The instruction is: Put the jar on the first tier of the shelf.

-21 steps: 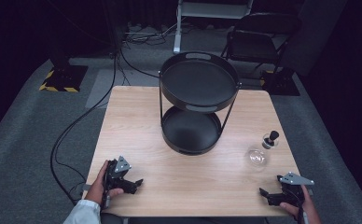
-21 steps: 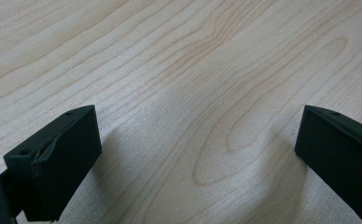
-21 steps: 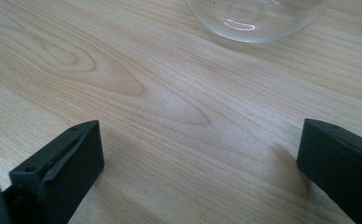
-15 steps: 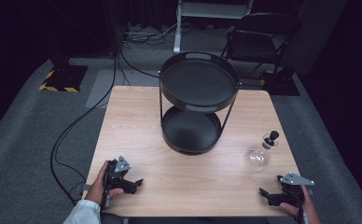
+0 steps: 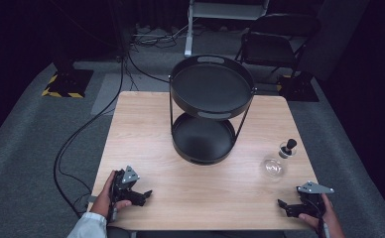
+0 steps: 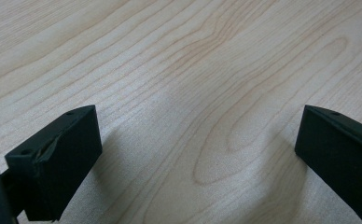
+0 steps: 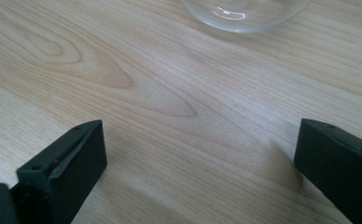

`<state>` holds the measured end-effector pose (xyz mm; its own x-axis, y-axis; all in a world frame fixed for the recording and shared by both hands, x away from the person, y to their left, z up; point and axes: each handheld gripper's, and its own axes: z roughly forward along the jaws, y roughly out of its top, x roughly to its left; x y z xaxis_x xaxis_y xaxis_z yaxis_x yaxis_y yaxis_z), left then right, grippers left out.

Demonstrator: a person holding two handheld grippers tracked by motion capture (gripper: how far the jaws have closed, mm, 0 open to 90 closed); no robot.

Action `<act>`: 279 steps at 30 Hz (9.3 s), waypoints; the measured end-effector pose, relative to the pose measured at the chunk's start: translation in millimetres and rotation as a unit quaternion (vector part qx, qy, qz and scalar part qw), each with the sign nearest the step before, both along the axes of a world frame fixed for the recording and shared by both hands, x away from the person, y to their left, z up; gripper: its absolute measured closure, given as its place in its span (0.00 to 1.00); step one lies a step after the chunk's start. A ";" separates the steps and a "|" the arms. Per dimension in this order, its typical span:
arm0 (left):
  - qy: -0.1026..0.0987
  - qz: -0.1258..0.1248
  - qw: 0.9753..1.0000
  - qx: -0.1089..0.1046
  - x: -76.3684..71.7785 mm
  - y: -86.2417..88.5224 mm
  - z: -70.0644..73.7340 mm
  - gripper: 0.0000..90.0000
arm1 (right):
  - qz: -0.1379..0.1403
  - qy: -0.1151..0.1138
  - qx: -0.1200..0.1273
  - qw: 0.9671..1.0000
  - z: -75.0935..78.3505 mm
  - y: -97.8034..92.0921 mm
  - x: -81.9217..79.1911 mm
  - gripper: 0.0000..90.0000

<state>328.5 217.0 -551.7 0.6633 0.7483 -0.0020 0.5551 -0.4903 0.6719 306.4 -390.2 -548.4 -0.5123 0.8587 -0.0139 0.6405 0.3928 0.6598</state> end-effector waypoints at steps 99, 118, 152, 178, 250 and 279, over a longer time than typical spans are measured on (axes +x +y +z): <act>0.000 0.000 1.000 0.000 0.0 0.0 0.0 0.00 | -0.014 -0.149 0.074 0.986 93.3 86.7 70.3 0.57; 0.000 0.000 1.000 0.000 0.0 0.0 0.0 0.00 | 0.034 -0.151 0.087 0.984 119.7 149.7 97.6 0.57; 0.000 -0.002 1.000 0.000 -0.1 0.2 0.0 0.00 | 0.060 -0.139 0.088 0.985 113.1 218.4 134.9 0.57; 0.000 -0.005 1.000 0.000 -0.3 0.1 0.0 0.00 | 0.042 -0.132 0.098 0.985 91.3 238.0 159.4 0.57; 0.000 -0.006 1.000 0.000 -0.2 0.0 0.0 0.00 | 0.095 -0.104 -0.023 0.990 60.9 247.4 155.9 0.04; 0.000 -0.006 1.000 0.000 -0.2 0.0 0.0 0.00 | 0.116 -0.120 -0.054 0.984 85.3 230.9 140.1 0.04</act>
